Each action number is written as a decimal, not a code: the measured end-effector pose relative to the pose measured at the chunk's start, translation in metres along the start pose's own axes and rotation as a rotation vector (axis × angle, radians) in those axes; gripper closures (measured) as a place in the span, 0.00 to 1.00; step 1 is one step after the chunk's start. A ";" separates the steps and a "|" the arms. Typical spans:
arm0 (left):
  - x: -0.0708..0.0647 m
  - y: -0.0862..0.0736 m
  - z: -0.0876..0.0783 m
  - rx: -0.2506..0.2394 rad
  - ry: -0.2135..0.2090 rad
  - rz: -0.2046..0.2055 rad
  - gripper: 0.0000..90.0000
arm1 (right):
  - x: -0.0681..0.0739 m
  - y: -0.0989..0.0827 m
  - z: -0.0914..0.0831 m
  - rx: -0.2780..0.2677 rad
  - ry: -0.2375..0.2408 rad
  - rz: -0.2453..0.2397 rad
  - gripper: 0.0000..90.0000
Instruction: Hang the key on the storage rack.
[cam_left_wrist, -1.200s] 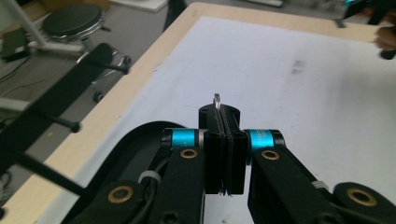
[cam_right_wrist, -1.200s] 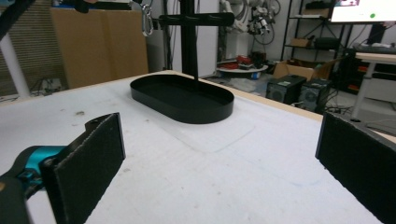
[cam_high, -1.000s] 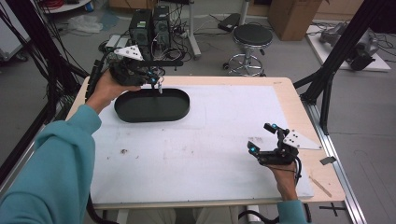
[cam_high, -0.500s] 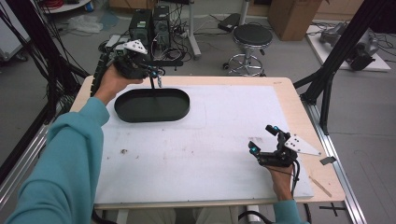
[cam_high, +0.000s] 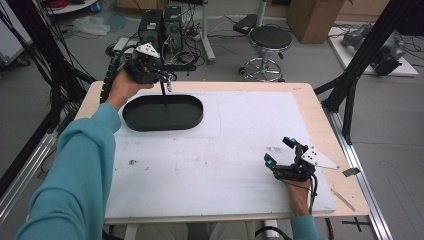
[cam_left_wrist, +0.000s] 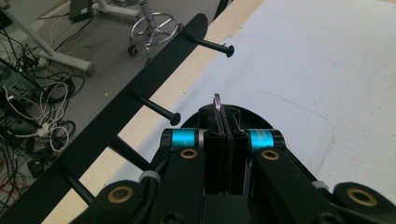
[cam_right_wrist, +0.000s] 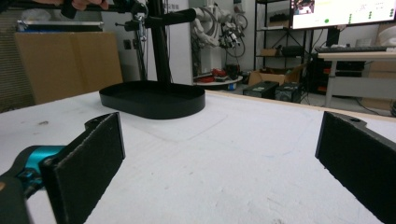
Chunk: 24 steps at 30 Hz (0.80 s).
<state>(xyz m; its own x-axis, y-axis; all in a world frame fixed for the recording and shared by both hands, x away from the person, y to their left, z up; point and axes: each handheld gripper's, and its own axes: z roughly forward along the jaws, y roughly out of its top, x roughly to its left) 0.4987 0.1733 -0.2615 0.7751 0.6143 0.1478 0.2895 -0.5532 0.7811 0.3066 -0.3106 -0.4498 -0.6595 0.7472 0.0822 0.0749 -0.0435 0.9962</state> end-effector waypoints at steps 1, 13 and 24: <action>0.001 0.000 0.000 -0.001 0.002 -0.003 0.98 | 0.000 0.000 0.000 -0.002 0.000 -0.003 0.01; 0.008 -0.004 0.004 -0.004 0.029 -0.021 0.98 | -0.001 -0.004 0.001 0.009 -0.004 -0.001 0.01; 0.015 -0.008 0.008 -0.005 0.060 -0.040 0.98 | 0.000 -0.005 0.001 0.014 -0.006 0.010 0.01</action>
<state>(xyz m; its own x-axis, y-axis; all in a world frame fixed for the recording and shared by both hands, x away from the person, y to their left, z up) 0.5126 0.1824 -0.2699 0.7278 0.6686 0.1524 0.3168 -0.5249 0.7900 0.3071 -0.3098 -0.4547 -0.6543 0.7506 0.0921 0.0921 -0.0418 0.9949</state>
